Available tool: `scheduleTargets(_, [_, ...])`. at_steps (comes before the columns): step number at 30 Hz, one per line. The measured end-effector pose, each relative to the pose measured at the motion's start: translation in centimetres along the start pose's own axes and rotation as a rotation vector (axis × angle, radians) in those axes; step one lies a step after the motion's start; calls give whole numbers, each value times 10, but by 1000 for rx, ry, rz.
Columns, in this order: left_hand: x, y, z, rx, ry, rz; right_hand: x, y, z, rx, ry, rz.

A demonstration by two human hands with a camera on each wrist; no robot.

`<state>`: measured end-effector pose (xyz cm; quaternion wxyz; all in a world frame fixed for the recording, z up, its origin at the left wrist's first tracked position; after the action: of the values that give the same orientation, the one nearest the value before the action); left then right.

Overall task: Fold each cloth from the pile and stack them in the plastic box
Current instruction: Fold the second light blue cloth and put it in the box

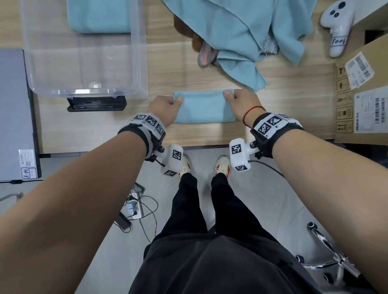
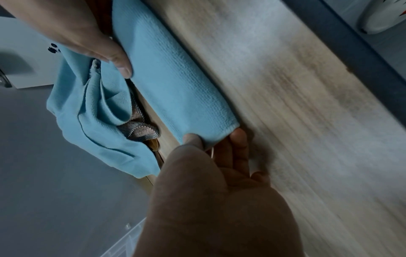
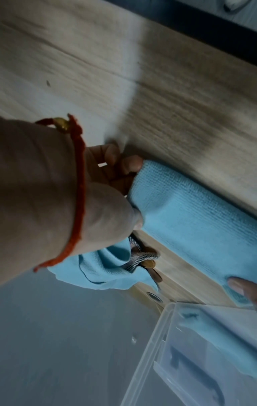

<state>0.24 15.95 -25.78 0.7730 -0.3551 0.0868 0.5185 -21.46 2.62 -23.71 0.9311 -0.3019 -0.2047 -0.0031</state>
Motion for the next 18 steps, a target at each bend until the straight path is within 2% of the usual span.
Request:
scheduleTargets(4, [1, -1, -4, -7, -74, -5, -1, -1, -1, -42, 62, 7])
scheduleTargets(9, [-3, -7, -4, -6, -157, -69, -11, -15, 11, -217, 103, 103])
scheduleTargets(12, [-4, -8, -4, 24, -185, -105, -4, -22, 23, -324, -39, 129])
scheduleTargets(15, [-5, -8, -3, 25, -193, -105, 27, -28, 42, -498, -301, 144])
scheduleTargets(16, [-6, -8, -2, 22, -189, -110, 42, -25, 47, -510, -402, 180])
scheduleTargets(18, [-8, -8, 1, 18, -179, -112, 65, -5, 47, -407, -532, 316])
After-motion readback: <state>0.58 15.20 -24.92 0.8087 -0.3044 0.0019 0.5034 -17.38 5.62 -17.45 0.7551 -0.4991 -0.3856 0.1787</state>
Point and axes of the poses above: each hand's wrist, its own z-axis away from the middle knuckle, its own y-axis out of the palm, x = y × z, the point moved 7 cm from there along -z, towards the middle knuckle, and after that the axes turned 13 degrees about x, right-handed, at the moved point
